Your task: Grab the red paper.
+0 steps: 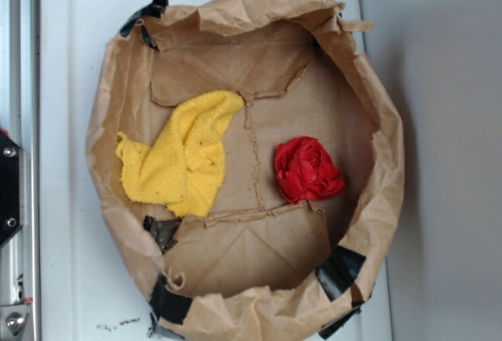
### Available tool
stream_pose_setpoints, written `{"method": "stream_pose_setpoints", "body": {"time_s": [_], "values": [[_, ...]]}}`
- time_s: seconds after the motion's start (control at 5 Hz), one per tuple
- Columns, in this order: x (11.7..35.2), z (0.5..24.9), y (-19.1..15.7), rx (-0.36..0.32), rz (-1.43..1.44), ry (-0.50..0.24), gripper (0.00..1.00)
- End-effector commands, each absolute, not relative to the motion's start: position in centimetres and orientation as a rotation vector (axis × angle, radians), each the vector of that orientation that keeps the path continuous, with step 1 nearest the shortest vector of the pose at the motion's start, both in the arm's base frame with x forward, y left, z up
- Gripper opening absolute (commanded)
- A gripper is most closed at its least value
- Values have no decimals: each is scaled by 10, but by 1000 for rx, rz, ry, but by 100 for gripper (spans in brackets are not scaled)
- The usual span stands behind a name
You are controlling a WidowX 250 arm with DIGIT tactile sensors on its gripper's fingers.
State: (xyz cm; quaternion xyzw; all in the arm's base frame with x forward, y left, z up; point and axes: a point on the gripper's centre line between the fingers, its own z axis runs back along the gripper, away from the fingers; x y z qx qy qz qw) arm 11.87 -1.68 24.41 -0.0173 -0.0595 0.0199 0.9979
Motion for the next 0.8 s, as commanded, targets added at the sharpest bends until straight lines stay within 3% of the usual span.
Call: {"method": "stream_pose_setpoints", "body": {"time_s": [0.0, 0.2, 0.6], "values": [[119, 244, -17, -35, 40, -119, 100], [149, 221, -12, -22, 4, -153, 100], [213, 212, 6, -38, -33, -216, 100]]}}
